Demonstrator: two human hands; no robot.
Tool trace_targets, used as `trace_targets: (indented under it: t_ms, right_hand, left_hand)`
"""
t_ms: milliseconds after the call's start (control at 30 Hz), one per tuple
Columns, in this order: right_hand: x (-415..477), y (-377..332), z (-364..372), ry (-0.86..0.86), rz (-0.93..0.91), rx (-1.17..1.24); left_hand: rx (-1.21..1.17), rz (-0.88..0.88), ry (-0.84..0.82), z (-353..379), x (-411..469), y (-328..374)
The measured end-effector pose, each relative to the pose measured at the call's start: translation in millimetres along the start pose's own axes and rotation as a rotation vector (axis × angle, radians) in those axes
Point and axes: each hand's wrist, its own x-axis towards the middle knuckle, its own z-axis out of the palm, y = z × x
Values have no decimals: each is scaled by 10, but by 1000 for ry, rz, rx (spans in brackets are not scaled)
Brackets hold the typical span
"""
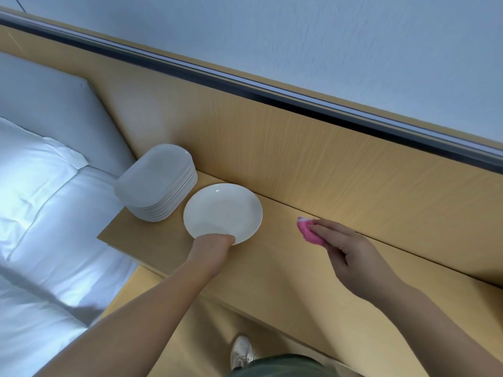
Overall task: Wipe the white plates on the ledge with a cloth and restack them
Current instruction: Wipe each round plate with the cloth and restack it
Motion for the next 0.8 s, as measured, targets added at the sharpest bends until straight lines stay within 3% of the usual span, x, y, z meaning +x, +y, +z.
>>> trace_targets:
  t_ms: [167,433,800]
  right_hand:
    - [-21,21,16,-17,36,-3]
    - [-208,160,-117,23,55,-2]
    - [-1348,726,-1021,313,250,30]
  left_hand:
    - [-9,-66,-34,95,14,-82]
    - [221,131,5,121,46,81]
    - [219,654,60,480,225,2087]
